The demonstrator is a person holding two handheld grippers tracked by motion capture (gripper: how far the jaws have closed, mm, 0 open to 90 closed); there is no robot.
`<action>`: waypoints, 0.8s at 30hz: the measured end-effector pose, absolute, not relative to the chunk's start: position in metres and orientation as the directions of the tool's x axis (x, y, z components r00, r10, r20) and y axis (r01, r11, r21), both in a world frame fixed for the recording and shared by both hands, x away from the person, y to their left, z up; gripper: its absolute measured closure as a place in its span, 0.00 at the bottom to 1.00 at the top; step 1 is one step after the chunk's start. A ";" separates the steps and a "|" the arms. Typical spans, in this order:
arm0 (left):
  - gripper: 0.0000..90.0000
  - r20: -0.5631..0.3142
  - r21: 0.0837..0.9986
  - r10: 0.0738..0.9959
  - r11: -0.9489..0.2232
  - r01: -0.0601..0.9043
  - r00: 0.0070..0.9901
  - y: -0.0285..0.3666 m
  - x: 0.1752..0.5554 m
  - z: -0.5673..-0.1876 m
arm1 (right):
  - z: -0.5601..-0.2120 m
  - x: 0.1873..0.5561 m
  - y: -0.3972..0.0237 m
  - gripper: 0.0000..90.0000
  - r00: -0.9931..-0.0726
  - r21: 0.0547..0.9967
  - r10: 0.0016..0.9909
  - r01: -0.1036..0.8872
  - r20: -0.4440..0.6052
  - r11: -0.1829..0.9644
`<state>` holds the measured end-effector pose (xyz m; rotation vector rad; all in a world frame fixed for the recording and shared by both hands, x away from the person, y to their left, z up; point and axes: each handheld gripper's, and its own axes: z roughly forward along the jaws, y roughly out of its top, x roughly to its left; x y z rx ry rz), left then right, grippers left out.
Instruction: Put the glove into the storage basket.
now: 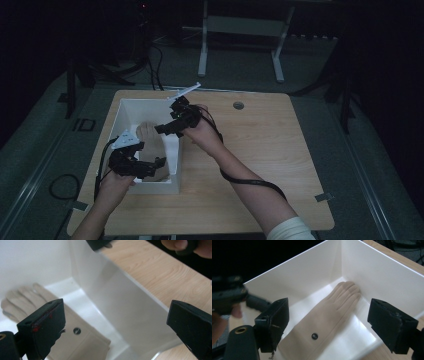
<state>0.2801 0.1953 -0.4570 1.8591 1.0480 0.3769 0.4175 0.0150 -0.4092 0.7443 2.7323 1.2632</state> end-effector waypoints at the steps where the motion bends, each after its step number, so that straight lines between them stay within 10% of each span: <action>1: 0.03 -0.165 0.846 0.788 -0.196 0.496 0.593 0.192 0.279 -0.454 | -0.407 0.415 0.011 0.19 -0.887 0.730 0.436 0.400 0.155 0.554; 24: 0.03 -0.113 0.899 0.667 -0.247 0.362 0.736 0.113 0.256 -0.407 | -0.394 0.387 -0.089 0.18 -0.887 0.781 0.446 0.362 0.120 0.509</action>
